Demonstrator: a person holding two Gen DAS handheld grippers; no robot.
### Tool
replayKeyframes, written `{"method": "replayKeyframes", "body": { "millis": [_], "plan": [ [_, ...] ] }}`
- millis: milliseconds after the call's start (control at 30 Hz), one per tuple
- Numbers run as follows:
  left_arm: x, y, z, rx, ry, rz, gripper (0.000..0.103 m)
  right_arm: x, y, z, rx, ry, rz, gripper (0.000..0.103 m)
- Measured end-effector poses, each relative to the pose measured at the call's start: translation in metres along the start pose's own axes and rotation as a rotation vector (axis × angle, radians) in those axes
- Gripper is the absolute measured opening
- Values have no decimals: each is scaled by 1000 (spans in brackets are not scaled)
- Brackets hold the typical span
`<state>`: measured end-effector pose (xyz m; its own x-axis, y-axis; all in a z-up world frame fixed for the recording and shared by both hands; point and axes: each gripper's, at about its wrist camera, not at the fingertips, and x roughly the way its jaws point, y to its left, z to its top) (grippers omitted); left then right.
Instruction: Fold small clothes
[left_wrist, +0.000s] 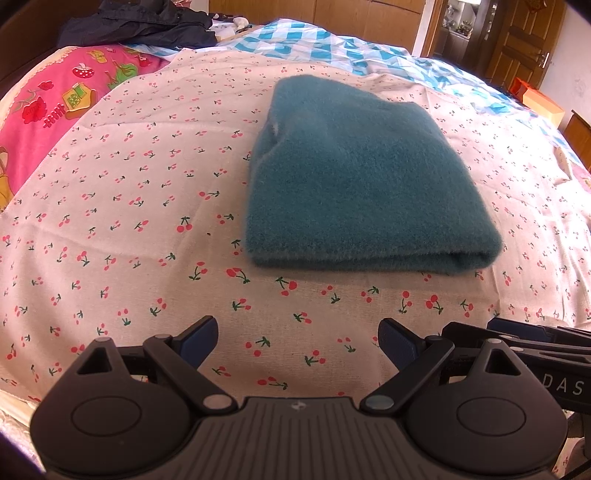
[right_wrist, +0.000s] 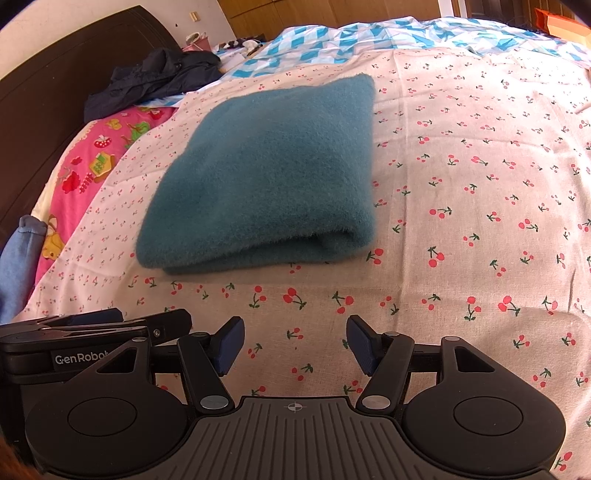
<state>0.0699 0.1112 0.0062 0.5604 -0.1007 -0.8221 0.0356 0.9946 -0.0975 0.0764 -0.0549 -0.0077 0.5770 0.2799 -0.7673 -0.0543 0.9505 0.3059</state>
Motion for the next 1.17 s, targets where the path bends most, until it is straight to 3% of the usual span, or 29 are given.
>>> {"method": "replayKeyframes", "body": {
  "millis": [1167],
  "plan": [
    [-1, 0, 0, -7, -8, 8, 98, 0, 0, 0, 1, -2, 1, 65]
  ]
}}
